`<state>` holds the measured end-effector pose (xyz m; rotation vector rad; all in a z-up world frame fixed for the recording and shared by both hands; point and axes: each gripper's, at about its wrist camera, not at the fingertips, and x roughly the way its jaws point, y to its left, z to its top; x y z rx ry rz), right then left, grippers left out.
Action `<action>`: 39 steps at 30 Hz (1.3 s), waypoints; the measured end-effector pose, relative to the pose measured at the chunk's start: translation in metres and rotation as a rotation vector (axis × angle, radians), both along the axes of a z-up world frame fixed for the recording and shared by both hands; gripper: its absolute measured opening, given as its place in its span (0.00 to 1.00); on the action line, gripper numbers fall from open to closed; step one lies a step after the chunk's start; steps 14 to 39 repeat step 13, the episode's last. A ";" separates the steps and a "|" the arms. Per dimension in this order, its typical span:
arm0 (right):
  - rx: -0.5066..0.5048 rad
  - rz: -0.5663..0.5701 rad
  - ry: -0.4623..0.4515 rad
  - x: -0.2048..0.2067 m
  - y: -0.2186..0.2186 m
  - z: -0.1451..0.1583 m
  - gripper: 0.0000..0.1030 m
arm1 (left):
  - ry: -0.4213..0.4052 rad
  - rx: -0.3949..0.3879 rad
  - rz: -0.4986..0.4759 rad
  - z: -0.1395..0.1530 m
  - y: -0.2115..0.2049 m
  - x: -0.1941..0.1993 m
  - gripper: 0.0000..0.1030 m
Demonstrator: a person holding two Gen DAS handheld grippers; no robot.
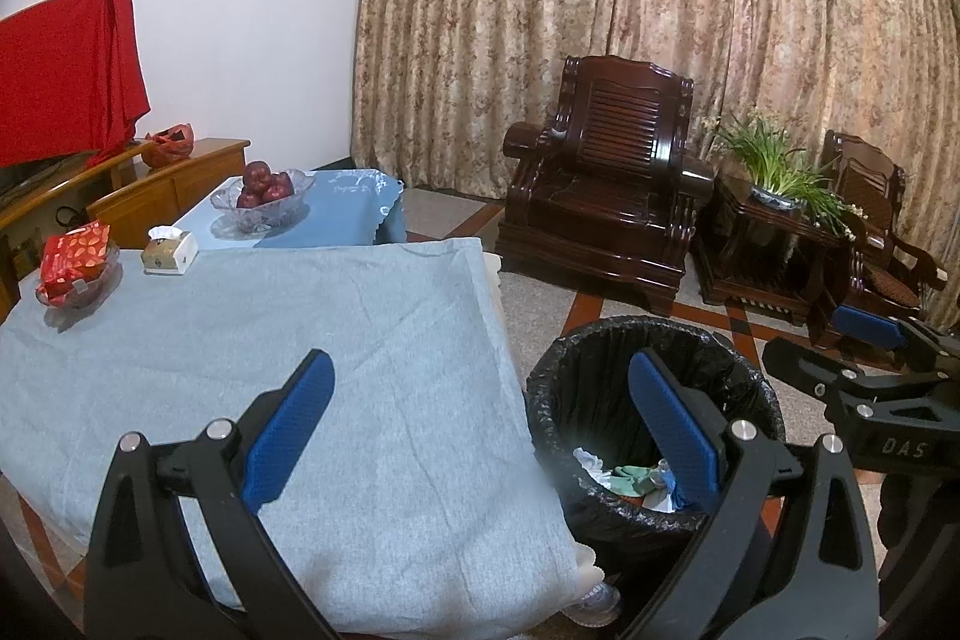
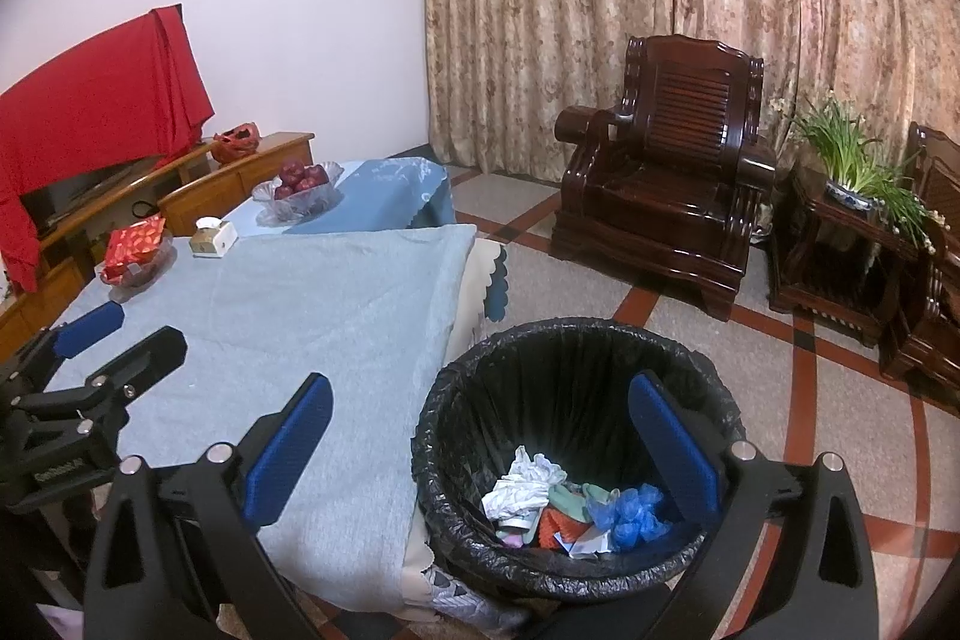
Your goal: Collect trash
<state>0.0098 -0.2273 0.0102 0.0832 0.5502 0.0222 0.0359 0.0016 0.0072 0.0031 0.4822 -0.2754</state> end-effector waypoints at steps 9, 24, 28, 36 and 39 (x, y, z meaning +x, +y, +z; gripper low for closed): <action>0.002 0.000 0.003 -0.001 -0.003 -0.003 0.94 | 0.009 0.002 0.003 -0.012 -0.005 -0.005 0.93; 0.001 0.000 0.003 0.000 -0.003 -0.002 0.94 | 0.010 0.003 0.002 -0.013 -0.007 -0.004 0.93; 0.001 0.000 0.003 0.000 -0.003 -0.002 0.94 | 0.010 0.003 0.002 -0.013 -0.007 -0.004 0.93; 0.001 0.000 0.003 0.000 -0.003 -0.002 0.94 | 0.010 0.003 0.002 -0.013 -0.007 -0.004 0.93; 0.001 0.000 0.003 0.000 -0.003 -0.002 0.94 | 0.010 0.003 0.002 -0.013 -0.007 -0.004 0.93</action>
